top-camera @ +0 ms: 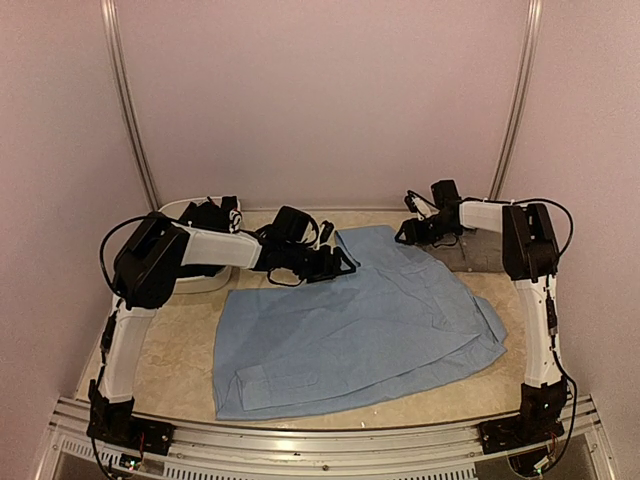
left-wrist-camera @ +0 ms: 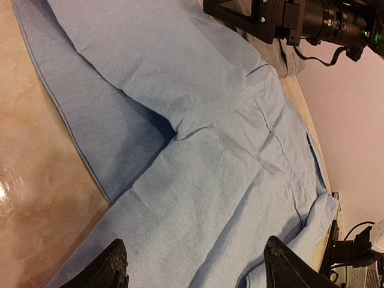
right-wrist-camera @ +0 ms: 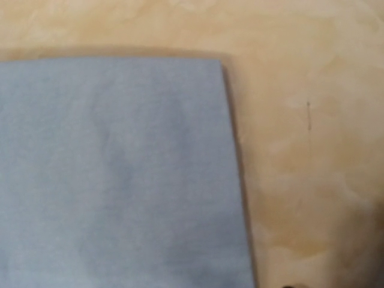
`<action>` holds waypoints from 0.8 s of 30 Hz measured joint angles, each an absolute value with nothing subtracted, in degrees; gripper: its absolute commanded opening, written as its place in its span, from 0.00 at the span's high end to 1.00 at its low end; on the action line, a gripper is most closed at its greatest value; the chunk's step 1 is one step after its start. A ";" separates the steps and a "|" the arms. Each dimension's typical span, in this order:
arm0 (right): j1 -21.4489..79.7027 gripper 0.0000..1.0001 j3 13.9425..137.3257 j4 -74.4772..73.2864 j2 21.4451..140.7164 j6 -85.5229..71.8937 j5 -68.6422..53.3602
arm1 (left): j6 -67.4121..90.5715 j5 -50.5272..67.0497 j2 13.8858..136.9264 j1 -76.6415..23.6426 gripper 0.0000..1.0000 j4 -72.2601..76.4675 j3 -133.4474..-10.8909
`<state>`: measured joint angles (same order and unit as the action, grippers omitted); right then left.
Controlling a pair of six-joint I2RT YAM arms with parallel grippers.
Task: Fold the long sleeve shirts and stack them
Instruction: Pick up the sleeve from the center of the board.
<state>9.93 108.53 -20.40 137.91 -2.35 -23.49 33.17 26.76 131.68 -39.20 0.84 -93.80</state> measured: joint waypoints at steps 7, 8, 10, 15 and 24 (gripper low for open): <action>8.60 0.43 113.12 -22.74 141.45 -0.93 -27.92 | 33.04 26.74 131.33 -39.42 0.26 0.84 -92.84; 8.60 0.44 113.54 -22.98 141.69 -0.62 -28.32 | 33.01 26.74 131.24 -39.42 0.26 0.84 -92.62; 8.58 0.47 114.41 -23.33 142.34 0.01 -29.15 | 32.99 26.74 131.09 -39.40 0.26 0.86 -92.25; 8.56 0.55 116.42 -23.86 143.90 1.06 -31.92 | 32.95 26.81 130.54 -39.35 0.27 0.84 -91.11; 8.62 0.88 116.42 -25.04 144.27 1.56 -34.30 | 32.95 27.53 128.51 -38.26 0.26 0.86 -89.38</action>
<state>8.62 116.42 -25.04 144.27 1.56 -34.30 32.95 27.53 128.51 -38.26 0.86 -89.38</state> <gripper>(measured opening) 0.229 0.736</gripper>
